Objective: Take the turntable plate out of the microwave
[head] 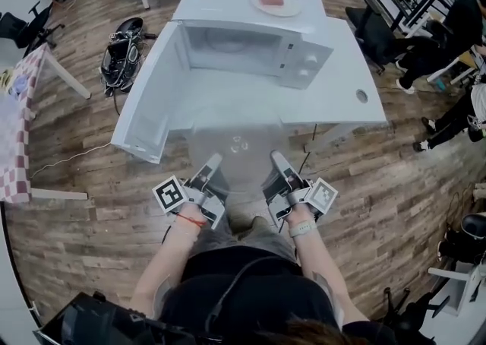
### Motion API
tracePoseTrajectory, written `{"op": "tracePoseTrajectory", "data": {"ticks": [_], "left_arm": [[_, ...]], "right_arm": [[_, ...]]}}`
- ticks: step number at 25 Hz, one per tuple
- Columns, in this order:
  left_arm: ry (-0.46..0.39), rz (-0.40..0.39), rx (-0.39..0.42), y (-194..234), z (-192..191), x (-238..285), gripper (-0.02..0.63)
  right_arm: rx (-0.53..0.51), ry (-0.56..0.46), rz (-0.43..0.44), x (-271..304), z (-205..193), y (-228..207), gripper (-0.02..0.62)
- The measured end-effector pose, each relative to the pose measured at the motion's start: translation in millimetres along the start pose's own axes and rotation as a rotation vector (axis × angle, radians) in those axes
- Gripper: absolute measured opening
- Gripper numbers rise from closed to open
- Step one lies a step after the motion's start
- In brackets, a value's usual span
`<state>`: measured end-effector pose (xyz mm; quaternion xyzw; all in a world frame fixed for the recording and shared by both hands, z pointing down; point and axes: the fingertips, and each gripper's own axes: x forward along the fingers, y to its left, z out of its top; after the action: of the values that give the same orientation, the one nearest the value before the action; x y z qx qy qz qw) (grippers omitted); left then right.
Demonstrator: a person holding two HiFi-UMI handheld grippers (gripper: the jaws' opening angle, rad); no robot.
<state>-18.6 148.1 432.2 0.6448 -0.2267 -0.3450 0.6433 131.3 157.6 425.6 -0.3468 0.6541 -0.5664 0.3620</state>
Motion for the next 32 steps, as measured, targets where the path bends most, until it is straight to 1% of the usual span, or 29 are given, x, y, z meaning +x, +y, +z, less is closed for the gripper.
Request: {"op": "tracePoseTrajectory", "data": {"ticks": [6, 13, 20, 24, 32], "left_arm": [[-0.08, 0.003, -0.007, -4, -22, -6, 0.031], [-0.151, 0.013, 0.004, -9, -44, -17, 0.031], [-0.203, 0.023, 0.018, -7, -62, -29, 0.031], [-0.228, 0.022, 0.006, -3, -73, -34, 0.031], [-0.254, 0.021, 0.01, 0, -87, -42, 0.032]], "right_arm": [[0.004, 0.086, -0.007, -12, 7, 4, 0.043], [0.026, 0.16, 0.001, -27, 8, 5, 0.043], [0.046, 0.212, 0.003, -41, 5, 2, 0.043], [0.048, 0.237, -0.003, -50, 5, -1, 0.043], [0.056, 0.268, 0.003, -62, 4, -1, 0.043]]}}
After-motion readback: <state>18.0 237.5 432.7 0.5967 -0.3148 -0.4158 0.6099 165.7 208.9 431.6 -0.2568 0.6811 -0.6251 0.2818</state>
